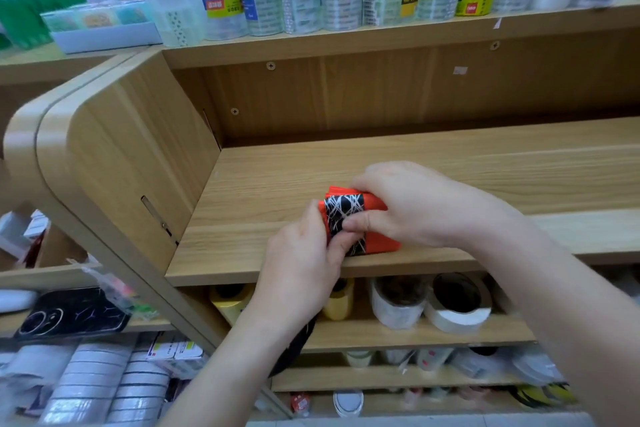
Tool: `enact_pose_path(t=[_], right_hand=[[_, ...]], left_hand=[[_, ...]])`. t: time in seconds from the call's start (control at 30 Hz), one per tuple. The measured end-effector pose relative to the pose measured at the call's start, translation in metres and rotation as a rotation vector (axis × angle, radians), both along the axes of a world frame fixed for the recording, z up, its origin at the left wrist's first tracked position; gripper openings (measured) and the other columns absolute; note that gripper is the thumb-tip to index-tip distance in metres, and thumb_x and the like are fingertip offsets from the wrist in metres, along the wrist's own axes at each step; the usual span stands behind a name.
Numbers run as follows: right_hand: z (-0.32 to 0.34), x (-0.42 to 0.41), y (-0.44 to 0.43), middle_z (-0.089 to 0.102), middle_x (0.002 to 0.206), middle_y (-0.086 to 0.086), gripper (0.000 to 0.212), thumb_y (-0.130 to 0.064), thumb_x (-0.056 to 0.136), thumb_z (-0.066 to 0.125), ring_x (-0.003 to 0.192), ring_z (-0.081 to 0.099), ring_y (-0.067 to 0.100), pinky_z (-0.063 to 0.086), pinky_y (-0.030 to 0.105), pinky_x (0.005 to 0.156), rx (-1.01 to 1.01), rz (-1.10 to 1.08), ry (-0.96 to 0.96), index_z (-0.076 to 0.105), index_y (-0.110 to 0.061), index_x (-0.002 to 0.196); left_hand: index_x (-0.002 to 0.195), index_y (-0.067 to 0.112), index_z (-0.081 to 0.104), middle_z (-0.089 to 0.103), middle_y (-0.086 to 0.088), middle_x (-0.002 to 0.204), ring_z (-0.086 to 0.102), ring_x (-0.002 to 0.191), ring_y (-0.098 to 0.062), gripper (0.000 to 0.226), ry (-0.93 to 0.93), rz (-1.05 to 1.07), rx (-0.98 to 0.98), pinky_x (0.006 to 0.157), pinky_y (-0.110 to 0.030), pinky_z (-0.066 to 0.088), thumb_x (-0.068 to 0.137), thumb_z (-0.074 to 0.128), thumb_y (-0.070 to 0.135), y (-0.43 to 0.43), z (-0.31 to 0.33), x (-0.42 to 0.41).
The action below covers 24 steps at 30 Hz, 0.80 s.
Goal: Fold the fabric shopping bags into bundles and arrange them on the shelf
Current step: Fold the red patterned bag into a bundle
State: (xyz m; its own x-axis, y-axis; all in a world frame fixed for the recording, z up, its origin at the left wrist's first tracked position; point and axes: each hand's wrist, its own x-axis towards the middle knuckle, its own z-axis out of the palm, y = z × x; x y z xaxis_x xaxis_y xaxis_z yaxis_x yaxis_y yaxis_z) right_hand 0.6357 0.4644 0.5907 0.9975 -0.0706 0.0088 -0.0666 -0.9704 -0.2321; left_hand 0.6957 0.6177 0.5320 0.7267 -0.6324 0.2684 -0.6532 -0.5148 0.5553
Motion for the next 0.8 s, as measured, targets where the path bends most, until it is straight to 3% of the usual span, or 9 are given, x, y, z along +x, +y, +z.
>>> enact_pose_path(t=[0.13, 0.23, 0.33, 0.4, 0.5, 0.57, 0.63, 0.7, 0.8], right_hand=[[-0.004, -0.011, -0.004, 0.047, 0.081, -0.016, 0.016, -0.038, 0.093, 0.06, 0.083, 0.047, 0.011, 0.041, 0.034, 0.075, 0.035, 0.07, -0.108, 0.046, -0.031, 0.088], [-0.009, -0.023, -0.018, 0.057, 0.086, -0.015, 0.011, -0.032, 0.091, 0.064, 0.085, 0.052, 0.009, 0.047, 0.036, 0.078, 0.083, 0.04, -0.179, 0.054, -0.027, 0.092], [-0.017, -0.032, -0.028, 0.054, 0.083, -0.015, 0.012, -0.029, 0.088, 0.068, 0.083, 0.048, 0.007, 0.045, 0.037, 0.075, 0.094, 0.035, -0.238, 0.056, -0.027, 0.091], [-0.02, -0.035, -0.03, 0.053, 0.08, -0.013, 0.015, -0.032, 0.085, 0.069, 0.08, 0.048, 0.008, 0.045, 0.038, 0.072, 0.131, 0.004, -0.269, 0.055, -0.028, 0.089], [-0.022, -0.037, -0.03, 0.049, 0.079, -0.011, 0.021, -0.035, 0.084, 0.07, 0.076, 0.046, 0.006, 0.042, 0.035, 0.069, 0.13, -0.03, -0.277, 0.051, -0.029, 0.086], [-0.021, -0.037, -0.03, 0.046, 0.078, -0.013, 0.023, -0.035, 0.085, 0.07, 0.075, 0.043, 0.003, 0.037, 0.032, 0.068, 0.115, -0.04, -0.272, 0.049, -0.028, 0.087], [-0.018, -0.038, -0.03, 0.045, 0.078, -0.014, 0.022, -0.034, 0.087, 0.069, 0.076, 0.043, 0.001, 0.035, 0.032, 0.068, 0.104, -0.048, -0.256, 0.048, -0.027, 0.088], [-0.017, -0.037, -0.03, 0.045, 0.078, -0.015, 0.022, -0.034, 0.088, 0.068, 0.077, 0.043, 0.003, 0.036, 0.032, 0.069, 0.089, -0.048, -0.236, 0.048, -0.025, 0.088], [-0.016, -0.035, -0.027, 0.046, 0.078, -0.016, 0.022, -0.034, 0.088, 0.068, 0.078, 0.042, 0.008, 0.037, 0.034, 0.071, 0.066, -0.041, -0.225, 0.049, -0.024, 0.088]], left_hand=[[0.116, 0.035, 0.06, 0.069, 0.01, 0.1, 0.064, 0.093, -0.005, 0.04, 0.44, -0.065, -0.046, 0.082, -0.025, 0.051, 0.079, 0.076, 0.038, 0.018, 0.015, 0.019], [0.11, 0.028, 0.066, 0.076, -0.003, 0.094, 0.073, 0.083, -0.02, 0.032, 0.757, -0.139, -0.144, 0.073, -0.035, 0.056, 0.081, 0.074, 0.019, 0.045, 0.026, 0.035], [0.099, 0.03, 0.072, 0.073, -0.022, 0.087, 0.066, 0.071, -0.033, 0.024, 0.782, -0.128, -0.16, 0.064, -0.037, 0.051, 0.075, 0.073, 0.026, 0.068, 0.033, 0.049], [0.097, 0.035, 0.073, 0.069, -0.029, 0.084, 0.058, 0.066, -0.032, 0.02, 0.713, -0.075, -0.104, 0.06, -0.033, 0.044, 0.077, 0.07, 0.033, 0.075, 0.034, 0.054], [0.097, 0.035, 0.072, 0.074, -0.004, 0.086, 0.068, 0.079, -0.02, 0.013, 0.522, -0.038, -0.023, 0.076, -0.043, 0.055, 0.088, 0.062, 0.036, 0.074, 0.026, 0.058], [0.103, 0.036, 0.069, 0.068, 0.008, 0.096, 0.062, 0.091, -0.011, 0.016, 0.127, 0.004, -0.038, 0.085, -0.043, 0.053, 0.091, 0.059, 0.035, 0.072, 0.021, 0.053], [0.106, 0.023, 0.071, 0.063, 0.005, 0.1, 0.058, 0.092, -0.011, 0.016, -0.295, -0.041, -0.185, 0.083, -0.035, 0.052, 0.091, 0.063, 0.025, 0.067, 0.024, 0.038], [0.1, 0.014, 0.073, 0.065, 0.002, 0.096, 0.058, 0.089, -0.012, 0.016, -0.505, -0.18, -0.237, 0.08, -0.027, 0.05, 0.092, 0.066, 0.024, 0.054, 0.027, 0.012], [0.116, 0.014, 0.067, 0.065, -0.002, 0.108, 0.059, 0.097, -0.018, 0.048, -0.607, -0.329, 0.081, 0.079, -0.03, 0.052, 0.088, 0.056, 0.05, 0.027, 0.008, -0.01]])
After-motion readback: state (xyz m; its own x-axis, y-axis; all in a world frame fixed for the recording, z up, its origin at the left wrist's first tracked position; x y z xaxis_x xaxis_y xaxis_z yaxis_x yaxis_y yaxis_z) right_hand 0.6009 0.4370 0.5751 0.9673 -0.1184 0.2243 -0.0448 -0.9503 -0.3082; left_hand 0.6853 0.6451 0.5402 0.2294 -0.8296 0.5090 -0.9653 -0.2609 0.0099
